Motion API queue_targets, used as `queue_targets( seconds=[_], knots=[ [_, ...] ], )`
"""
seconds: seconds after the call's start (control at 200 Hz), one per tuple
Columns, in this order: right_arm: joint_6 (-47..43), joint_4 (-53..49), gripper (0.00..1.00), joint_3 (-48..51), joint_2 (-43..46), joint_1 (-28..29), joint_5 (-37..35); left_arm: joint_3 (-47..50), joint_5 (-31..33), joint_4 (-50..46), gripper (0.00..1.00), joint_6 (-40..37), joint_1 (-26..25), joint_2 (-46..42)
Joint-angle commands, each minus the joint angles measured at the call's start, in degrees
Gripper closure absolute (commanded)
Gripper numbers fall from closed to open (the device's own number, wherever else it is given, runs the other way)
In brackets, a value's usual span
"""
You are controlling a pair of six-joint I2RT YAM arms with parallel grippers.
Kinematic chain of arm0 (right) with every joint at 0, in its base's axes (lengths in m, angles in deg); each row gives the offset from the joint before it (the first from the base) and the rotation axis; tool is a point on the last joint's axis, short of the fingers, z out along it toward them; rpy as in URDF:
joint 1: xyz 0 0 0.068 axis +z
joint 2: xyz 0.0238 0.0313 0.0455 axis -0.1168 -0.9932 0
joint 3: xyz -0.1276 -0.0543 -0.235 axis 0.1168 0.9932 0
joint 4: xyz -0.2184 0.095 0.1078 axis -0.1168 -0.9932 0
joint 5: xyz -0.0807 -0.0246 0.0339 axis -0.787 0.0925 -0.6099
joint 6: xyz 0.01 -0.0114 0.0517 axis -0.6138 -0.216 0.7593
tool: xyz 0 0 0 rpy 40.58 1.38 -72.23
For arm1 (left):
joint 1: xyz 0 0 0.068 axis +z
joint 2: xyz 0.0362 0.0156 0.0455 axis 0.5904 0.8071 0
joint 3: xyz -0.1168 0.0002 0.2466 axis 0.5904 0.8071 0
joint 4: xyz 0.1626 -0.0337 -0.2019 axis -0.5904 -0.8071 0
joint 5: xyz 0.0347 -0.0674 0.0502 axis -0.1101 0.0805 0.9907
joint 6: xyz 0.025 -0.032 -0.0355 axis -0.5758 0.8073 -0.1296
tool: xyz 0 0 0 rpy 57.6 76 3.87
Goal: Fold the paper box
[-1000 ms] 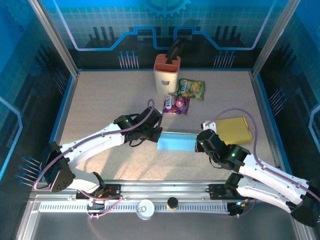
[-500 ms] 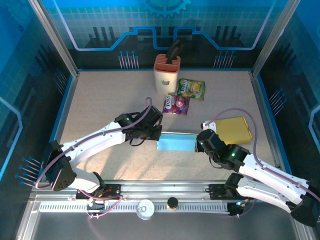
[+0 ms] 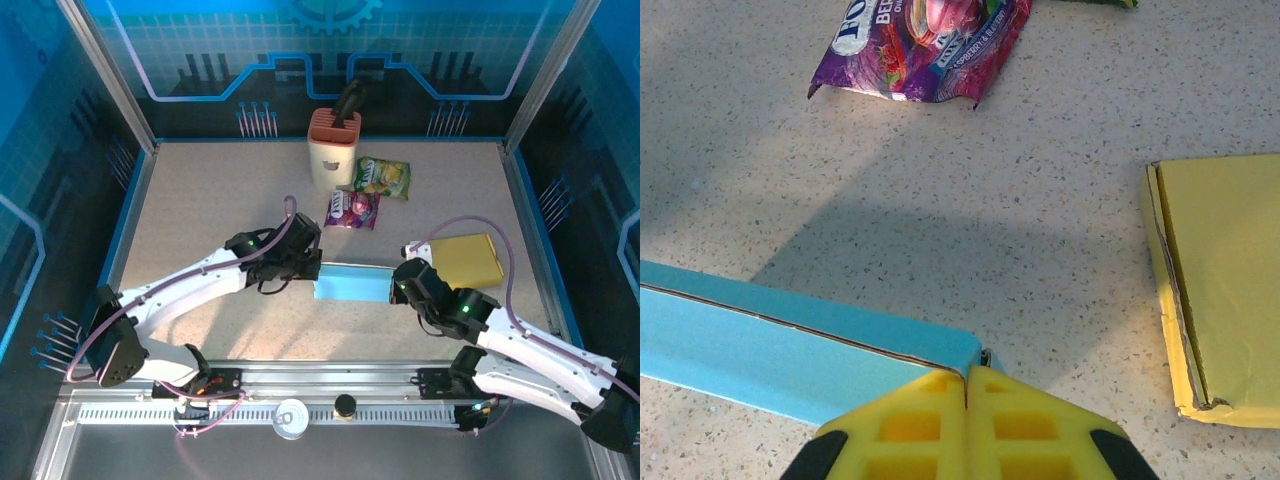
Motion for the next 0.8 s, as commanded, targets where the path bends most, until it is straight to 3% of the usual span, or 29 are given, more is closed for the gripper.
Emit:
queue_targets(
  seconds=[0.0, 0.795],
  knots=[
    [-0.34, -1.22, 1.0, -0.63, -0.63, 0.95, 2.55, 2.37, -2.53, 1.59, 1.0, 1.14, -0.02, -0.99],
    [-0.79, -0.5, 1.0, -0.58, -1.17, 0.9, 2.73, 9.59, 0.55, 7.71, 1.0, -3.68, -0.66, -3.79]
  ],
)
